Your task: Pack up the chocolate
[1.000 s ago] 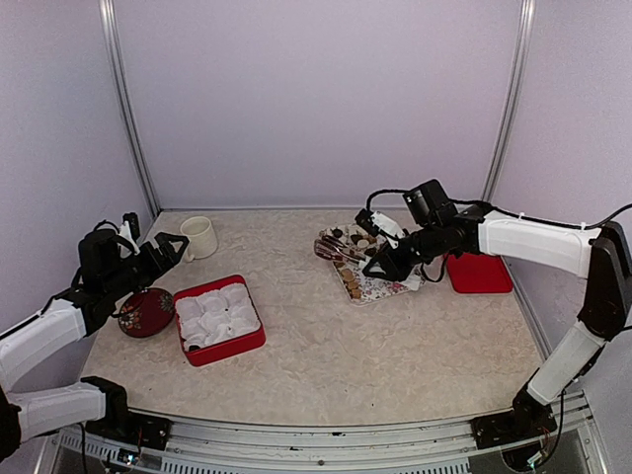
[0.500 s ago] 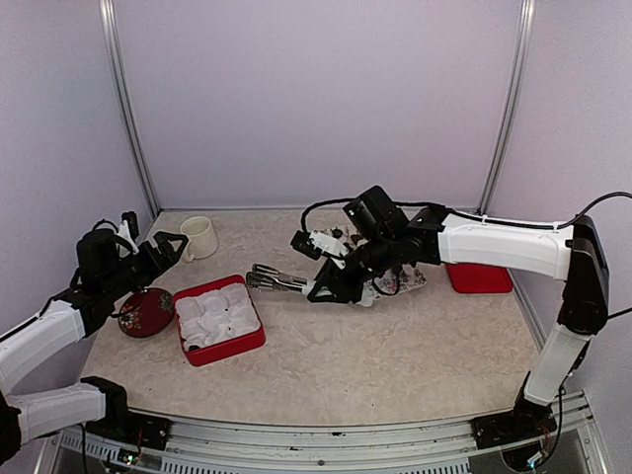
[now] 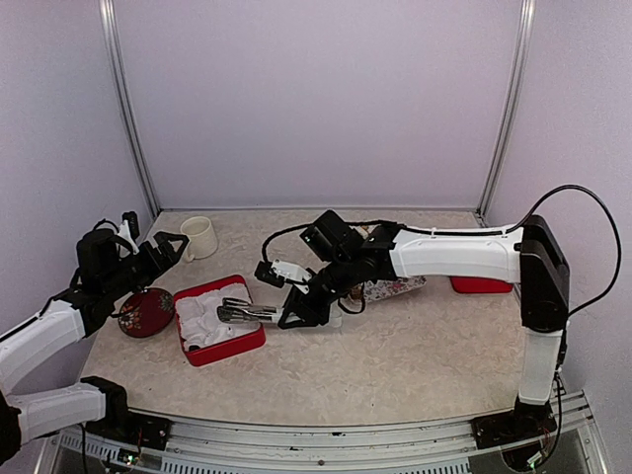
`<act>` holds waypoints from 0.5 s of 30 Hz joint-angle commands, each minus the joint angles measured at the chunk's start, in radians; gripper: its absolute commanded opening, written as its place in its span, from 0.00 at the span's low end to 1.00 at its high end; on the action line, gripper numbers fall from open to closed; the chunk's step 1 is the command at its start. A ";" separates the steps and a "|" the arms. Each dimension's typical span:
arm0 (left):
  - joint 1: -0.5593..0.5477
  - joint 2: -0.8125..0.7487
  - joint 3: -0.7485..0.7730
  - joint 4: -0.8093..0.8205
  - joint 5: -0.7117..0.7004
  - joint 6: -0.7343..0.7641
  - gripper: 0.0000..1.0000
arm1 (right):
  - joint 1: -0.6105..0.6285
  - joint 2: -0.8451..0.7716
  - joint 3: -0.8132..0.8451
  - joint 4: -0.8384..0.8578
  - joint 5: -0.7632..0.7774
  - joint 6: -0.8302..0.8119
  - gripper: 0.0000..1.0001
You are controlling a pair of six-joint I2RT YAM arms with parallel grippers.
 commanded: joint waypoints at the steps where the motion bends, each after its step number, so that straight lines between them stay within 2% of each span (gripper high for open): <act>1: 0.006 -0.012 0.009 0.026 0.007 0.002 0.99 | 0.022 0.037 0.045 0.019 -0.038 0.009 0.29; 15: 0.007 -0.010 0.007 0.027 0.006 0.002 0.99 | 0.033 0.117 0.100 0.024 -0.066 0.009 0.30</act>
